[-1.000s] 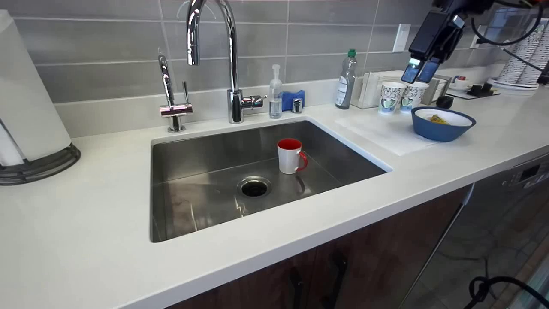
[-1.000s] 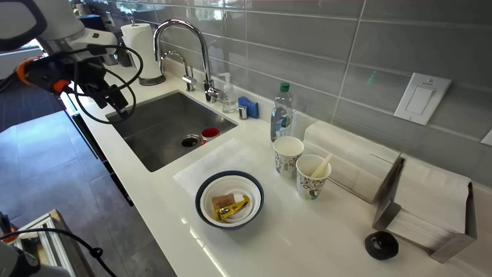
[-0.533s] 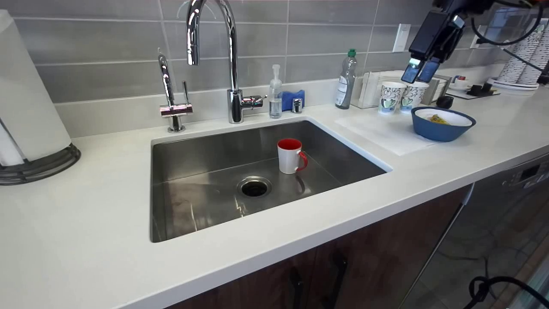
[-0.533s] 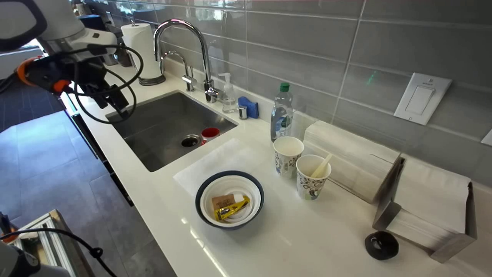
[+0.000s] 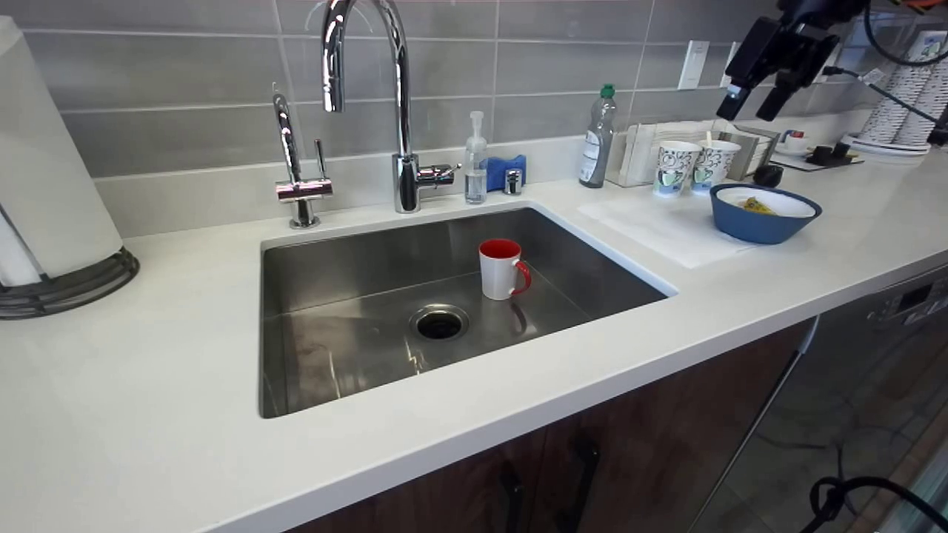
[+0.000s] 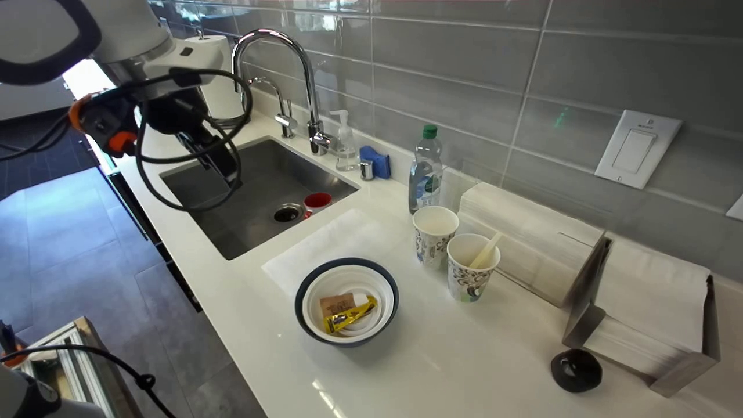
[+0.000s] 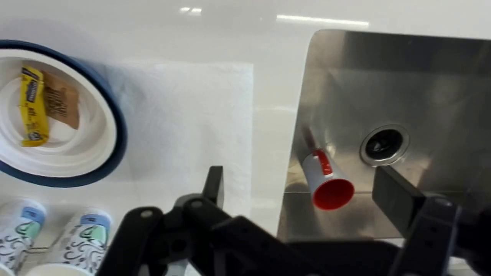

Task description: Remove the yellow packet and white lid from the bowl and place them on the right side of the counter.

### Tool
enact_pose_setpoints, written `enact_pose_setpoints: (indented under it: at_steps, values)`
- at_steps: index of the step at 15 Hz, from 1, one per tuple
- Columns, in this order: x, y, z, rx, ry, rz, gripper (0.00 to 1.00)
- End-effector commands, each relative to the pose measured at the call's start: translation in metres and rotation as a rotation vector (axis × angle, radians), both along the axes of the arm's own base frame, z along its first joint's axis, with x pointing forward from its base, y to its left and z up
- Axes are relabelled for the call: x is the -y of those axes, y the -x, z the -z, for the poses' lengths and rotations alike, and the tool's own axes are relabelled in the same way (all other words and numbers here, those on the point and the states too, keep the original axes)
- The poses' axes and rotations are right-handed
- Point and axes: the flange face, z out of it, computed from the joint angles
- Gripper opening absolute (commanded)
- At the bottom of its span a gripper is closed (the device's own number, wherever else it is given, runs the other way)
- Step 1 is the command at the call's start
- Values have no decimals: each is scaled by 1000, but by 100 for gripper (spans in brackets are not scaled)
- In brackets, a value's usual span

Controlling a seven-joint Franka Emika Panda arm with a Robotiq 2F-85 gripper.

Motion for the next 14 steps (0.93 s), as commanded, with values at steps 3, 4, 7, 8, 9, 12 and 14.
enact_pose_setpoints:
  at_steps: [3, 4, 7, 8, 9, 12, 14]
  values:
    - [78, -13, 6, 101, 27, 190, 100]
    - [89, -16, 10, 120, 33, 218, 100]
    - [115, -24, 29, 144, 59, 281, 100]
    - [123, -26, 38, 140, 74, 300, 100]
    - [129, -28, 48, 129, 85, 320, 100]
    - [133, -25, 50, 112, 80, 336, 100]
    - [139, -27, 64, 93, 93, 374, 100]
